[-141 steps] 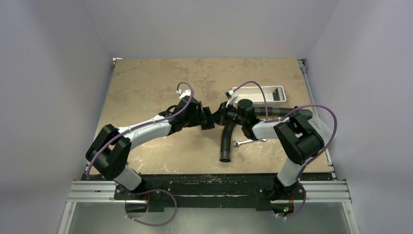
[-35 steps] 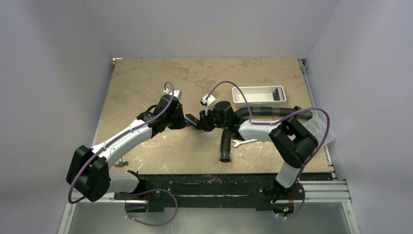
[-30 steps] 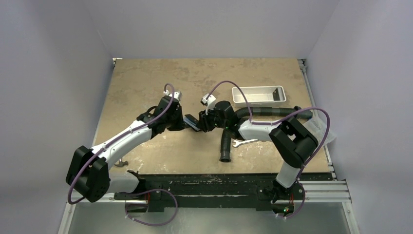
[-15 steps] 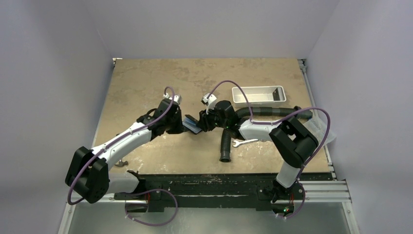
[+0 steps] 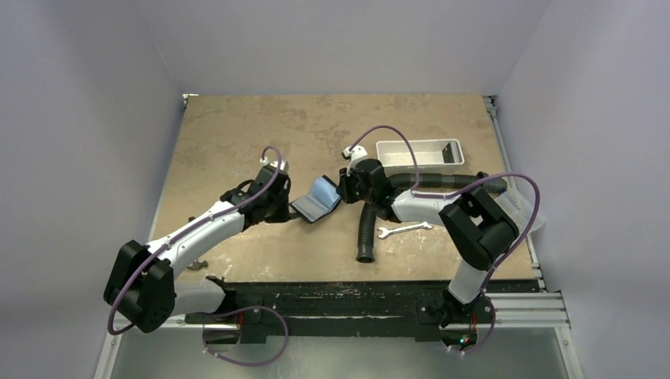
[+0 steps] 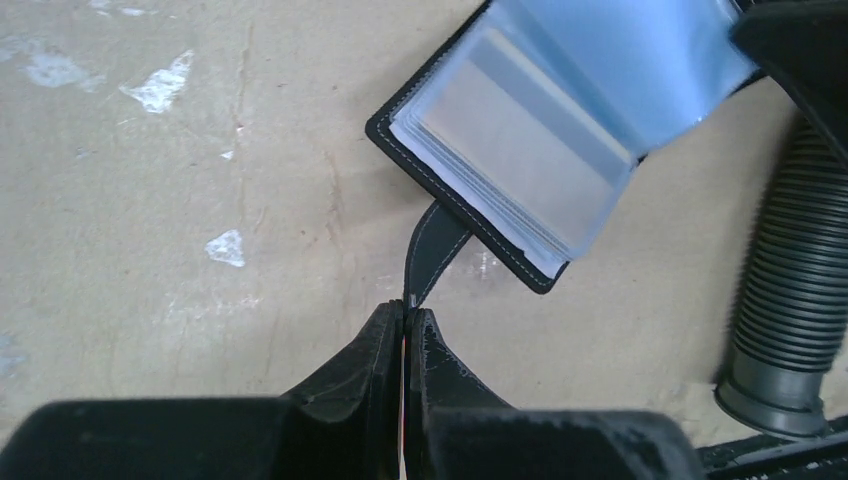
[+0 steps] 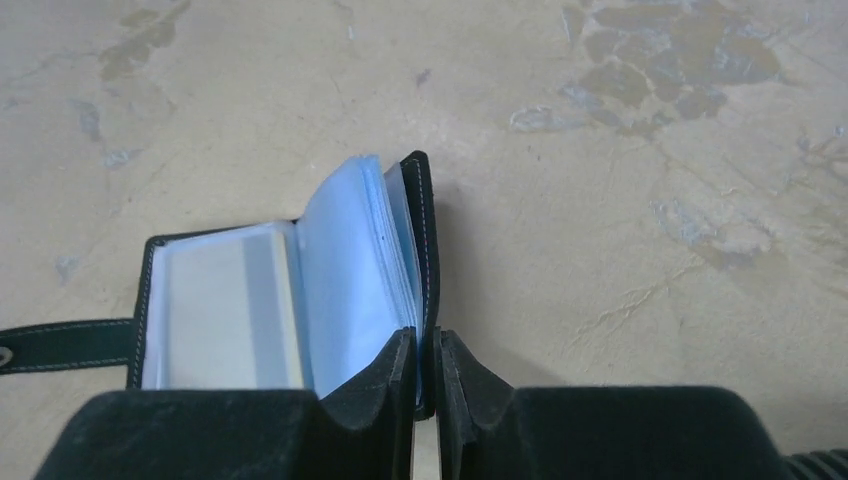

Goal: Put the credit cards into the card holder
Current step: Open the card holder at the center of the board.

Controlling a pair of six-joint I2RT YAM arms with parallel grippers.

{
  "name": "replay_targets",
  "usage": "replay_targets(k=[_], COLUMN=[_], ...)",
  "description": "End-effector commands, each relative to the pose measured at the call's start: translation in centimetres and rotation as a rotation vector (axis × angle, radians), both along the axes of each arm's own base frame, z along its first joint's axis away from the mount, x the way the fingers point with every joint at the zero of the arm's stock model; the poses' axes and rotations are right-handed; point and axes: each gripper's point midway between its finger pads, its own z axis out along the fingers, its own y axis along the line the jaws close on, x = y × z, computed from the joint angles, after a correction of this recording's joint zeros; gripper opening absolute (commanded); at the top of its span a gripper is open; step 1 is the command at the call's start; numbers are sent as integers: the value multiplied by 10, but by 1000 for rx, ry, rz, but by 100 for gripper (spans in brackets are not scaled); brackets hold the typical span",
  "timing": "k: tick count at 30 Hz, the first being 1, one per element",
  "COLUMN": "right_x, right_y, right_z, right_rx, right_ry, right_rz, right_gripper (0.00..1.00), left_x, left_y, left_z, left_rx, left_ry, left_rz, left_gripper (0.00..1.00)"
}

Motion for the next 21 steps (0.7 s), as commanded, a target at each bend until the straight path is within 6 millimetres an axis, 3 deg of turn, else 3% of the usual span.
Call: replay_targets(k=[1, 4, 7, 11, 14, 18, 21], right_x=[11, 13, 12, 13, 7, -6, -23], right_y=[-5, 0, 0, -3, -1, 7, 30], right_z=[4, -1, -7, 3, 23, 51, 51], right_rx=[-31, -39, -60, -64, -37, 27, 95], right_ry=[-5, 10, 25, -12, -80, -178, -157], right_rz=[-56, -40, -32, -28, -3, 56, 189], right_gripper=[20, 24, 28, 40, 50, 61, 65], left_x=[1, 6, 13, 24, 28, 31, 33], left_y=[23, 23, 15, 4, -1, -3, -6], left_z=[-4, -11, -3, 26, 39, 46, 51], left_rx=[99, 138, 99, 16, -16, -54, -95], left_ry=[9, 47, 24, -69, -98, -135, -166], left_rz=[81, 93, 94, 88, 86, 101, 114], left_gripper=[0, 0, 25, 53, 60, 62, 66])
